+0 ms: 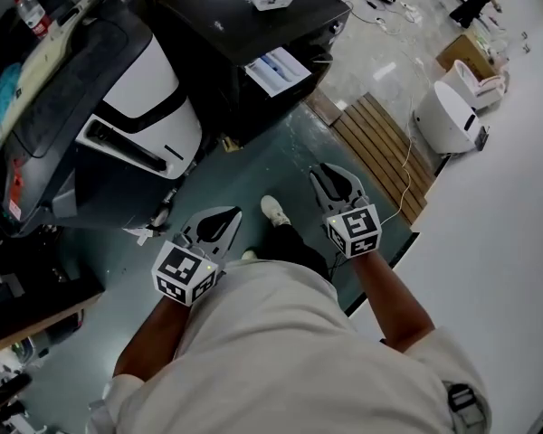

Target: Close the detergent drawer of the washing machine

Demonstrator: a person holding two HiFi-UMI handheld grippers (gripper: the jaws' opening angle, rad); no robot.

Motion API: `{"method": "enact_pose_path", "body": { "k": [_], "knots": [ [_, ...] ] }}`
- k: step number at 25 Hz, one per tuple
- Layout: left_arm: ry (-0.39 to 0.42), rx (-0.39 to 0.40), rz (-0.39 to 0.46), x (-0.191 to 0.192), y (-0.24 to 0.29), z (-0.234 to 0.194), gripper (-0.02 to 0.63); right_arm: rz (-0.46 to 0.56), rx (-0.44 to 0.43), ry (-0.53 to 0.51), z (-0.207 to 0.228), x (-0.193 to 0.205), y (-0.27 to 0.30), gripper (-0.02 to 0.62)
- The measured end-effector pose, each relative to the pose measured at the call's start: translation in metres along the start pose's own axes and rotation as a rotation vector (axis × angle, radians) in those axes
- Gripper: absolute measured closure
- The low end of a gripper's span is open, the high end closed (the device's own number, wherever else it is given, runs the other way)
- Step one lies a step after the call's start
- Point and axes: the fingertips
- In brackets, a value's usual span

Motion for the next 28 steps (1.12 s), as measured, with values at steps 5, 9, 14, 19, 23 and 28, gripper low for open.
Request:
{"method": "enact_pose_path", "body": {
  "k": [5,9,14,19,23,28],
  "knots": [
    [-0.019,-0.090,0.011,-0.023,0.019,-0.036,0.607,0.015,-0.023,-0.040,0.041,-0.004,0.055,0.515],
    [-0.039,-0.146,0.006,-0.041,0.037,-0.057,0.607,0.009,-0.037,-0.063,0.073,-0.007,0.095,0.515],
    [-0.058,-0.199,0.001,-0.060,0.064,-0.079,0.607,-0.006,-0.051,-0.065,0.110,-0.001,0.136,0.511],
    [-0.079,-0.254,-0.003,-0.075,0.084,-0.095,0.607,-0.036,-0.062,-0.043,0.136,0.014,0.172,0.509],
    [-0.094,-0.283,-0.016,-0.080,0.098,-0.105,0.607,-0.051,-0.078,-0.026,0.151,0.022,0.196,0.502],
    [-0.106,-0.319,-0.027,-0.086,0.112,-0.117,0.607,-0.061,-0.106,-0.018,0.164,0.027,0.223,0.485]
  ]
}}
Point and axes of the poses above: the fingertips, and each gripper's own axes: y forward along the fingers, z to its right, x out of its underside, and after that the axes turned 2 degrees about -z, right-handed
